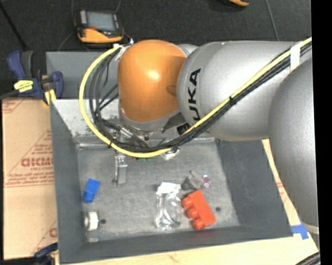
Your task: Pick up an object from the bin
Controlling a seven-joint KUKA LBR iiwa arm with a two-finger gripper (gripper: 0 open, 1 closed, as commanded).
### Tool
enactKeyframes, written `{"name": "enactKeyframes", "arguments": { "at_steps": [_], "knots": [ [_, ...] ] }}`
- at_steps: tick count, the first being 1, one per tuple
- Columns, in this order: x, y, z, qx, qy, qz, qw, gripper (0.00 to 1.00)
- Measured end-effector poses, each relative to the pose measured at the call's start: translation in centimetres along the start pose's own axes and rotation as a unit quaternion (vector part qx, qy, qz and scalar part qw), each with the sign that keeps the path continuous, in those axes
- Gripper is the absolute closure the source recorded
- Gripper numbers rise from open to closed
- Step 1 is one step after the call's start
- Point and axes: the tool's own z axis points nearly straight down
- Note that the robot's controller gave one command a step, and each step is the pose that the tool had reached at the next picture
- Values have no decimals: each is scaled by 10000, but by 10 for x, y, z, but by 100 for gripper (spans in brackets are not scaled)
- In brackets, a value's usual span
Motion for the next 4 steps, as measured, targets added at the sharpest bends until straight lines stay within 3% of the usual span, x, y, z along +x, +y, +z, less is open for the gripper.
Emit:
{"name": "enactKeyframes", "arguments": {
  "at_steps": [1, 2, 3, 4],
  "knots": [
    [-10, -4, 141, 13, -4, -773, 9970, 0],
    [5, 38, 160, 9, -22, -2985, 9544, 0],
    [4, 38, 159, -3, -31, -2960, 9552, 100],
    [-20, 39, 36, 5, -90, -2745, 9616, 100]
  ]
}}
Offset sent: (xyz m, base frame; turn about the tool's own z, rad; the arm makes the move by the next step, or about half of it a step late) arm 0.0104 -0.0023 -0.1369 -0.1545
